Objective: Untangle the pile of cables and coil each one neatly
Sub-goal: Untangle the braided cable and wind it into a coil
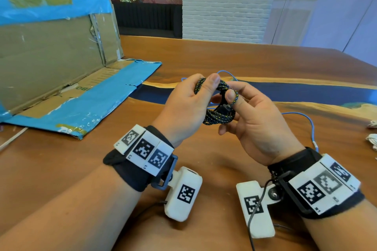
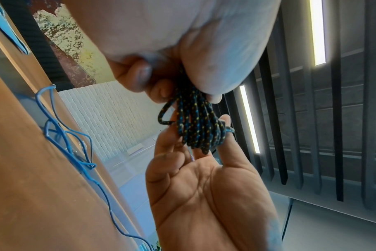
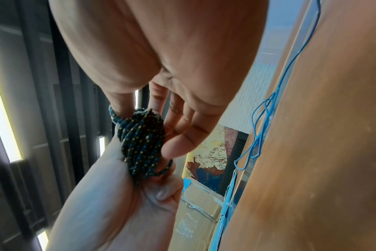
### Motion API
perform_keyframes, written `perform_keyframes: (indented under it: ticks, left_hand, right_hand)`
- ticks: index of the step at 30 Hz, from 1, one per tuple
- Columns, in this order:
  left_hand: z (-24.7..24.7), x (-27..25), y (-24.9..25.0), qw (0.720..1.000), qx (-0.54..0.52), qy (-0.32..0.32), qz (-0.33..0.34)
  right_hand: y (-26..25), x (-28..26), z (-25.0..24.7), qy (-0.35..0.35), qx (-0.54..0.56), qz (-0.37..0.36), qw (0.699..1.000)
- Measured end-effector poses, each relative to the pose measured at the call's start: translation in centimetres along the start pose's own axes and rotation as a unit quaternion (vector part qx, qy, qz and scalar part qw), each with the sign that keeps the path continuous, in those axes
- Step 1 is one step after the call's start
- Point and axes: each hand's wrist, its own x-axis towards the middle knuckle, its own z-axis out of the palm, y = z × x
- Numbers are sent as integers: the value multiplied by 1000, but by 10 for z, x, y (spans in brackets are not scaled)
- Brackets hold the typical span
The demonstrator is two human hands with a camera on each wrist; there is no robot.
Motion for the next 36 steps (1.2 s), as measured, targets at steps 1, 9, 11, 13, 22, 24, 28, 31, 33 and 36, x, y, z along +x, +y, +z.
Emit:
perform_keyframes:
  ticks: [1, 9, 11, 13, 22, 24, 28, 31, 33, 36]
  left_hand:
    - [1, 0, 0, 1000, -3, 0, 1]
    - [2, -2, 6, 997, -62, -24, -28]
    - [0, -1, 6, 997, -68, -33, -32]
    - [0, -1, 6, 996, -76, -40, -36]
    - [1, -2, 11, 994, -93, -37, -37]
    - [1, -3, 11, 995, -85, -39, -36]
    - [0, -3, 8, 997, -65, -37, -34]
    - [-3, -1, 8, 997, -52, -46, -25]
    - [-6, -1, 9, 996, -51, -61, -31]
    - [-9, 2, 7, 997, -39, -61, -17]
  right_hand:
    - [0, -1, 0, -10, 2, 6, 1000]
    - [5, -1, 1, -45, 60, 64, 995]
    - [4, -1, -1, -49, 56, 66, 995]
    - [2, -1, -3, -51, 49, 69, 995]
    - [-5, -1, -7, -73, 51, 88, 992]
    - [-6, -1, -10, -86, 42, 92, 991]
    - [-6, -1, -12, -90, 44, 101, 990]
    - [-7, -1, -11, -89, 34, 99, 991]
    - [-8, -1, -11, -77, 14, 94, 992]
    - [-6, 1, -9, -31, -24, 66, 997]
